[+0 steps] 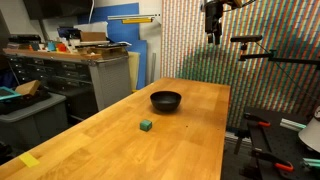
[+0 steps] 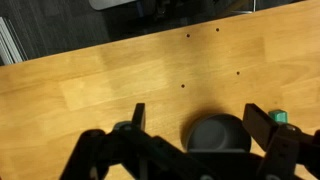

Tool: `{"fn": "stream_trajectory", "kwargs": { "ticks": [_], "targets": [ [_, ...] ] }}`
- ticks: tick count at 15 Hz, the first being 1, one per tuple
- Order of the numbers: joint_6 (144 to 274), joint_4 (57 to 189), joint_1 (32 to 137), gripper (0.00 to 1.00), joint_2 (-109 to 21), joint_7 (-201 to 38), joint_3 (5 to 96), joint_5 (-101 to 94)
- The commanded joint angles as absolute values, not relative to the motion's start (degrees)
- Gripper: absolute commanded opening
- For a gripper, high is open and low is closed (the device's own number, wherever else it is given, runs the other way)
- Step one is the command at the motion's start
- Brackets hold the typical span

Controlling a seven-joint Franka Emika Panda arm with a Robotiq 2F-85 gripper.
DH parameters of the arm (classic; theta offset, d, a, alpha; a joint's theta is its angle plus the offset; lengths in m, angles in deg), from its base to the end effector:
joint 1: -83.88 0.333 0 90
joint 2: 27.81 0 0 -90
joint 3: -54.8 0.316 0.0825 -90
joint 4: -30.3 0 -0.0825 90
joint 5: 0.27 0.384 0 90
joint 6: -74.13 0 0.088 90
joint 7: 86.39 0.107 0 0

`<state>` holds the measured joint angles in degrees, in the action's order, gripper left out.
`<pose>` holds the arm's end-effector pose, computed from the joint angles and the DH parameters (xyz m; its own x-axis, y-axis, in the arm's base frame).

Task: Put the block in the bowl

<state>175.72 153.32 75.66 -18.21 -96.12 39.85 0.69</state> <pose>0.4392 -0.1903 0.4559 0.9562 -0.2160 -0.1975 -0.2376 -0.9669 -0.0931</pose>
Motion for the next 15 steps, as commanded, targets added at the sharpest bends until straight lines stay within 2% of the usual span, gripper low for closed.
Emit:
{"fn": "stream_trajectory", "kwargs": {
  "ticks": [1, 10, 15],
  "targets": [
    [175.65, 153.1, 74.68, 1.0, -18.3, -96.27, 40.75, 0.84],
    [175.65, 152.84, 74.68, 1.0, -18.25, -96.27, 40.75, 0.84],
    [180.31, 153.6, 75.42, 1.0, -19.54, -94.85, 41.95, 1.52]
  ]
}}
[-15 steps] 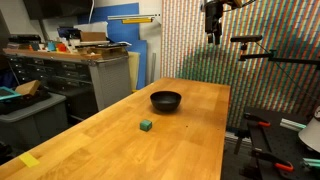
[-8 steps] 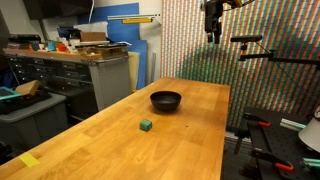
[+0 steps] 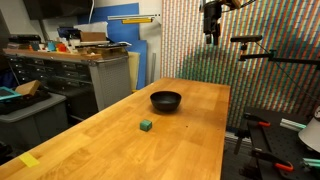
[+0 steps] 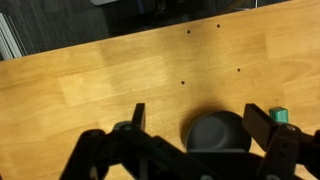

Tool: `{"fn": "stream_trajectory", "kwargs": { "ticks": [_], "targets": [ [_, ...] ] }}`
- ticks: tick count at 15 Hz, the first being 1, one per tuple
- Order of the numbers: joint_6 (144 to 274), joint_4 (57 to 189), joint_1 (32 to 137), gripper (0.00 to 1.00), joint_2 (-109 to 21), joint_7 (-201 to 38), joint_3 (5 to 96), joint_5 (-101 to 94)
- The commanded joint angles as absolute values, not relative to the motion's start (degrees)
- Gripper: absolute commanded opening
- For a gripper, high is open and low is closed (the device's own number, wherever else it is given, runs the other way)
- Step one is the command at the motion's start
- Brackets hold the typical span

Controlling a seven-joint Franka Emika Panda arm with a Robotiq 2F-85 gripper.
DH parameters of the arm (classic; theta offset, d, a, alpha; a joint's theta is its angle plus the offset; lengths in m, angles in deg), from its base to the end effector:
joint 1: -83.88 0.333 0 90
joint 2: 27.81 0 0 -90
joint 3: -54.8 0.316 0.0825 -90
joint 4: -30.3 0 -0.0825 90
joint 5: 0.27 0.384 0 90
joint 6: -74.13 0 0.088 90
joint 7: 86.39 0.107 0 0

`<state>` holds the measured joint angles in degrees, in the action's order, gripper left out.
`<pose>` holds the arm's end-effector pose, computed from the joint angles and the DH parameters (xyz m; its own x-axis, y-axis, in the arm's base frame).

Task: Put the block in the bowl

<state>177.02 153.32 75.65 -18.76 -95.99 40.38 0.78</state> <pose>0.4447 -0.1874 0.4531 0.9594 -0.2129 -0.1850 -0.2319 -0.9688 -0.0879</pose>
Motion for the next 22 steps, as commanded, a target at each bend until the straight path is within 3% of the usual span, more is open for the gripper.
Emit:
{"fn": "stream_trajectory", "kwargs": {
  "ticks": [1, 15, 22],
  "targets": [
    [182.35, 153.94, 75.73, 1.0, -20.01, -94.25, 42.59, 1.47],
    [206.12, 151.26, 83.09, 1.0, -37.25, -84.17, 53.29, -3.69],
    [206.4, 144.23, 87.15, 1.0, -47.99, -82.84, 55.48, -5.61]
  ]
}}
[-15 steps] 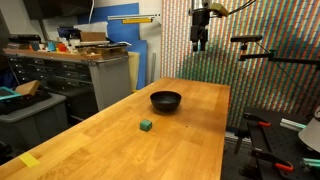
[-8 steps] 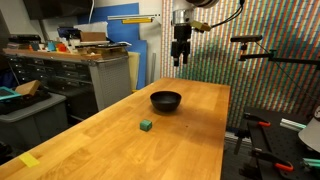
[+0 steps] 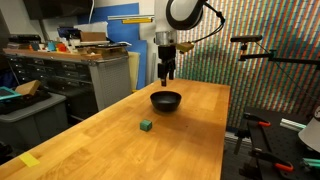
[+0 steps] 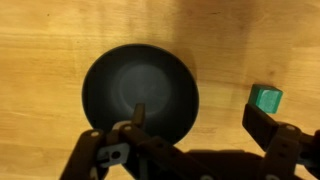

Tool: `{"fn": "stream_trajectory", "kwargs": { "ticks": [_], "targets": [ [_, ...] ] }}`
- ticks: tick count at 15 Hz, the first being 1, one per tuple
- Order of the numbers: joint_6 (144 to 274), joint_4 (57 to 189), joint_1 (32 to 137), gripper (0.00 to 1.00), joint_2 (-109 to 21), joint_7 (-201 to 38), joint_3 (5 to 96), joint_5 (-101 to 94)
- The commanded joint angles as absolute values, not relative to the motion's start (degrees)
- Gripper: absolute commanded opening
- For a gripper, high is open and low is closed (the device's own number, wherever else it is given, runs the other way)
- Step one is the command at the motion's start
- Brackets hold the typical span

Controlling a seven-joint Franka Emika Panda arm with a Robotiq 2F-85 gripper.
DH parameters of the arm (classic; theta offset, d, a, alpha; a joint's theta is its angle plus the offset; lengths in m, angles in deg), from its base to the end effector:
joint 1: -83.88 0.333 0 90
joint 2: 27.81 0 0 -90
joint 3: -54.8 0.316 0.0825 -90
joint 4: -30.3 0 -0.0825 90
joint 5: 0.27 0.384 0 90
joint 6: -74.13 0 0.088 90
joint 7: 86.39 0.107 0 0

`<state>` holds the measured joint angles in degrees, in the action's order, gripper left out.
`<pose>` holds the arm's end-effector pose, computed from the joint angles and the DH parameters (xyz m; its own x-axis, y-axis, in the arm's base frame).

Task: Put the block in the bowl

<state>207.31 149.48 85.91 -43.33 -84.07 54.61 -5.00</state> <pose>0.5799 0.0172 0.2947 0.9985 0.0482 -0.0258 0.0497 -0.9969 0.0606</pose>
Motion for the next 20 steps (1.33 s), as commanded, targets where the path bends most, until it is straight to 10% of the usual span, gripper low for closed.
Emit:
{"fn": "stream_trajectory", "kwargs": {
  "ticks": [1, 20],
  "targets": [
    [206.04, 142.89, 87.58, 1.0, -49.38, -82.88, 55.88, -5.02],
    [200.36, 126.06, 90.75, 1.0, -68.84, -79.06, 59.46, 3.61]
  ]
}}
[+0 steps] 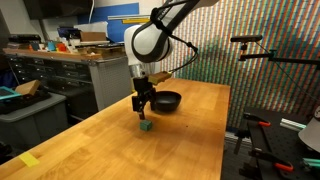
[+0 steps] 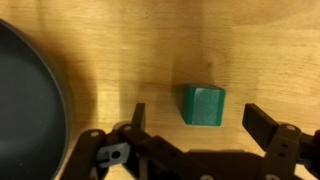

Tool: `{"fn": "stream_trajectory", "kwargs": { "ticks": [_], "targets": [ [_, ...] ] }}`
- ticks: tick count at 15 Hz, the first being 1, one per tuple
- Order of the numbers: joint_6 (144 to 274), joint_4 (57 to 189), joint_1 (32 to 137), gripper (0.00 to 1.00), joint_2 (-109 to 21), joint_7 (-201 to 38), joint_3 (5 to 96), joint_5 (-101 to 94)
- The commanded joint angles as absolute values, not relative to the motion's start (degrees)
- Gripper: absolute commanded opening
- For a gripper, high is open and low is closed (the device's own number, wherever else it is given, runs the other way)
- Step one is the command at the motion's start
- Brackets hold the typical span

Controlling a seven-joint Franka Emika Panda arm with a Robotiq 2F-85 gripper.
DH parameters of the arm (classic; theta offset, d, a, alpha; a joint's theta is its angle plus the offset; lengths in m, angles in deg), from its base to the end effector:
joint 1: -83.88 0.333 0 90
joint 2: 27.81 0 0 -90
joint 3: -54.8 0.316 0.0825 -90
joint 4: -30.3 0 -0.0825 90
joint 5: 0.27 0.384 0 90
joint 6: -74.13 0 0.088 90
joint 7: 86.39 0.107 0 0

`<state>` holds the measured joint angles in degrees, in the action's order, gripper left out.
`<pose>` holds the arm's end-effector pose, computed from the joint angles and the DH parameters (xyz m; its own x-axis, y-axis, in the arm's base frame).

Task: Put the block in the bowl

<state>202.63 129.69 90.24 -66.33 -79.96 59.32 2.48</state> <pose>0.6383 0.1204 0.1805 0.9845 0.0365 -0.1718 0.0261 -0.9977 -0.0623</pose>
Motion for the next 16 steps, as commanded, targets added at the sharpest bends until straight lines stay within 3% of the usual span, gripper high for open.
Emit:
{"fn": "stream_trajectory", "kwargs": {
  "ticks": [1, 4, 5, 7, 13, 16],
  "targets": [
    [200.24, 125.79, 90.9, 1.0, -69.42, -78.95, 59.45, 3.57],
    [200.21, 125.05, 91.22, 1.0, -70.91, -78.83, 59.38, 3.41],
    [200.31, 124.82, 91.27, 0.75, -71.36, -78.98, 59.44, 3.39],
    [200.43, 124.55, 91.41, 0.66, -71.91, -79.18, 59.45, 3.22],
    [201.16, 125.84, 91.21, 0.18, -70.34, -79.27, 59.3, 3.22],
    [201.6, 126.9, 90.85, 0.17, -68.9, -79.3, 59.22, 3.44]
  ]
}}
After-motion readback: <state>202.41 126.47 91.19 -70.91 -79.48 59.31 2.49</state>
